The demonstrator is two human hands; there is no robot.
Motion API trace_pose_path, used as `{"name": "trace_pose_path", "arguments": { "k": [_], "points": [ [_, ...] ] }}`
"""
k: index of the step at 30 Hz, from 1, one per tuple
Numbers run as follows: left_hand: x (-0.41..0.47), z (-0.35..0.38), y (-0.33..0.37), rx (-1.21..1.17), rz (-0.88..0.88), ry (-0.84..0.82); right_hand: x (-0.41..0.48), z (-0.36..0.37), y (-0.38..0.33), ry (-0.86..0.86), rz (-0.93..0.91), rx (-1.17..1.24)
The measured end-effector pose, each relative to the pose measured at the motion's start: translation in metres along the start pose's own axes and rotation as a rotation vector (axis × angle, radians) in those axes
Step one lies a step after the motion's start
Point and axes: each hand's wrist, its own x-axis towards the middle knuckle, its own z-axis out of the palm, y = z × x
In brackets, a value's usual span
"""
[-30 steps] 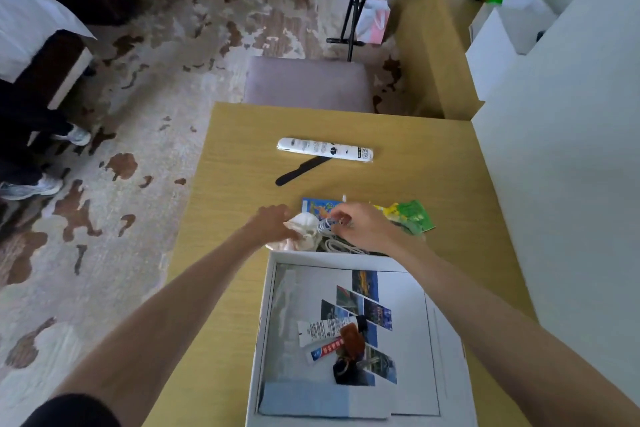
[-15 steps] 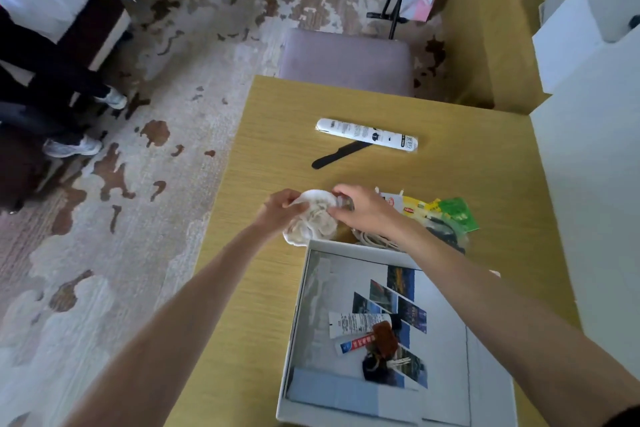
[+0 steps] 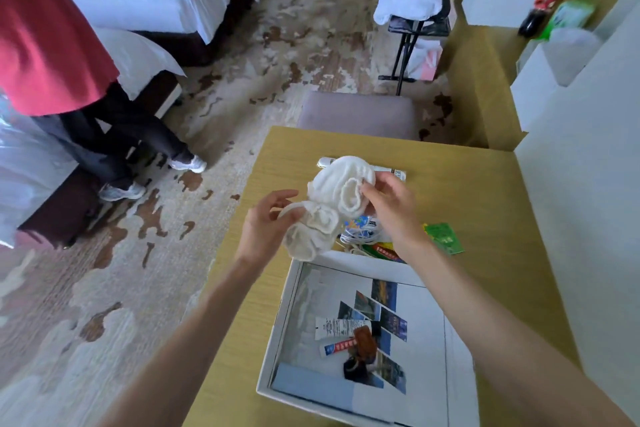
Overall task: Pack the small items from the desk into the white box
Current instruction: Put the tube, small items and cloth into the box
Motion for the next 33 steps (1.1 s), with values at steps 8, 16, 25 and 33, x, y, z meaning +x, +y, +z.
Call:
{"name": "trace_pose_path", "arguments": {
  "k": [8, 16, 25, 33],
  "points": [
    [-0.063, 0.002, 0.020, -0.017, -0.097, 0.277, -0.066, -0.037, -0.027, -0.197, 0.138, 0.268],
    [-0.105, 0.037, 0.052, -0.492, -0.276, 0.062, -0.114, -0.026, -0.018, -0.240, 0.018, -0.185],
    [-0.105, 0.027, 0.044, -0.441, -0.233, -0.249, -0.119, 0.002, -0.016, -0.068, -0.152, -0.334],
    [-0.094, 0.005, 0.019, -0.217, -0.124, -0.315, -0.112, 0.016, -0.001, -0.245, -0.035, -0.395]
  ]
}}
